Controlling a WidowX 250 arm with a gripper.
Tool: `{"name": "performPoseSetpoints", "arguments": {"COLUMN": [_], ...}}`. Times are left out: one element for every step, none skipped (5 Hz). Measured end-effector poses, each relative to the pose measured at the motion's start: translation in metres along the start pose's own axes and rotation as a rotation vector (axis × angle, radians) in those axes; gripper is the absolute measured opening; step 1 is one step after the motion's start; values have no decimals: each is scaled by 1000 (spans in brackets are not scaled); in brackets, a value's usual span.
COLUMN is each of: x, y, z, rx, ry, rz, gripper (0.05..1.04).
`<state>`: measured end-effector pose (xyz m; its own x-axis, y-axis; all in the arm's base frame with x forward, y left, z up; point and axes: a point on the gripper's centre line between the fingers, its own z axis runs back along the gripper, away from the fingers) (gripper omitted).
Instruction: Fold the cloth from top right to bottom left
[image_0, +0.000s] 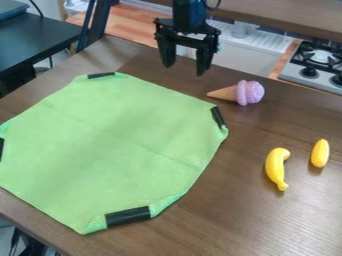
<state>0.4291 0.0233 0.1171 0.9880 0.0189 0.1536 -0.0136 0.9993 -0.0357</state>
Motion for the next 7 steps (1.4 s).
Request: {"name": "performPoseSetpoints", "arguments": {"x": [-5, -11, -20, -25, -24, -17, -20], "y": [0, -18, -38, -37, -39, -44, -48], "z": [-17, -20, -16, -14, -20, -25, -44], "rx": [5, 90, 173, 214, 195, 153, 109], "ry": [51, 128, 158, 175, 154, 112, 87], "rz": [22, 159, 257, 387, 430, 459, 488], "gripper": [1001, 1001, 1001, 1001, 1001, 1001, 1001]}}
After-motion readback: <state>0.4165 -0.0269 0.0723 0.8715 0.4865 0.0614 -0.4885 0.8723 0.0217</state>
